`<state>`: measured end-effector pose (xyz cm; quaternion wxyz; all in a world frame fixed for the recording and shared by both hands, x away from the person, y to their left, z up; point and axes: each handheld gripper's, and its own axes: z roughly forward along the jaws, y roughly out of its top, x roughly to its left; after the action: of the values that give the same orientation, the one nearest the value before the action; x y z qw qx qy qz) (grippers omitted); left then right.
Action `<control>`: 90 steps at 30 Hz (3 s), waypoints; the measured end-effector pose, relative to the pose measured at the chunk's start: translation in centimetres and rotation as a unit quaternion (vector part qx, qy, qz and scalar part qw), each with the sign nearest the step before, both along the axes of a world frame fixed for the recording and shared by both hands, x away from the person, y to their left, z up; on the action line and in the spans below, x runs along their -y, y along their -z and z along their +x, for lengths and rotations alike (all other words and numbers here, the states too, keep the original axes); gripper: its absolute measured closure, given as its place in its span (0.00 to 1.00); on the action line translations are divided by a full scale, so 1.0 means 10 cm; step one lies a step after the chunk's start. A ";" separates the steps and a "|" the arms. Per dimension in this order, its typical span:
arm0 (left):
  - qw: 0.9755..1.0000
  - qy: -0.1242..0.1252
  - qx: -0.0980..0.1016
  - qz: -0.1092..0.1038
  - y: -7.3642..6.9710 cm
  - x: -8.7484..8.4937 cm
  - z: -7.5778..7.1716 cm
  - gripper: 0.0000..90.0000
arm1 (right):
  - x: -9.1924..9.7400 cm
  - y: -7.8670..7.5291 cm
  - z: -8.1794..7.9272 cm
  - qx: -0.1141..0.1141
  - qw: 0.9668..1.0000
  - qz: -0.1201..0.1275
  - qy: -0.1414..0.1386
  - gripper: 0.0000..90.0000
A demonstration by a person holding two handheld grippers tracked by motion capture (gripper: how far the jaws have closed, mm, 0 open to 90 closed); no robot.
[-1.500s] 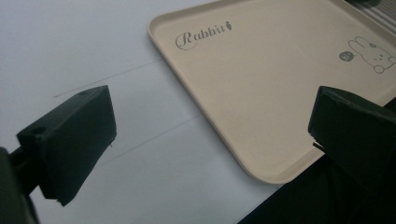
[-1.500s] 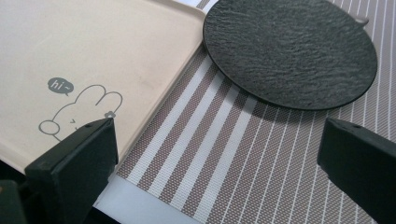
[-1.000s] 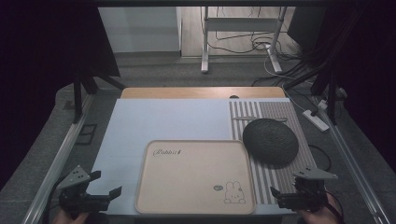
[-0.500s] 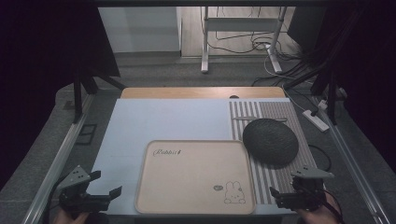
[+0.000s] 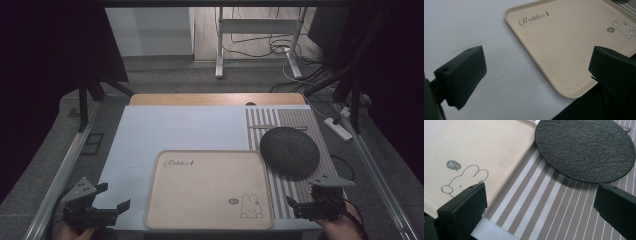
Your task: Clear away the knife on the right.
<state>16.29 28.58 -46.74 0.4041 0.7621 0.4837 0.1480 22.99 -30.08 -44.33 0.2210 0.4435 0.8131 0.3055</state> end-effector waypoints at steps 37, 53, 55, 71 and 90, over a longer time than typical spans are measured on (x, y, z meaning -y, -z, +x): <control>1.000 -0.002 0.001 0.001 0.00 0.00 0.00 0.02 | -0.04 0.05 0.53 0.000 0.999 0.024 -0.029 0.00; 1.000 -0.003 0.001 0.001 0.00 0.00 0.00 0.02 | -0.07 0.14 0.89 -0.020 0.999 0.012 -0.025 0.00; 1.000 -0.003 0.001 0.001 0.00 0.00 0.00 0.02 | -0.07 0.15 0.94 -0.020 0.999 0.014 -0.022 0.00; 1.000 -0.003 0.001 0.003 0.00 0.01 0.00 0.02 | -0.11 0.22 1.30 -0.033 0.999 0.002 -0.025 0.00; 1.000 -0.002 0.000 0.001 0.00 0.00 0.01 0.02 | -0.20 0.31 1.73 -0.054 0.998 0.003 -0.011 0.00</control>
<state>16.36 28.57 -46.78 0.4036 0.7614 0.4849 0.1493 40.27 -28.12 -47.39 0.1718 0.4507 0.8282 0.2855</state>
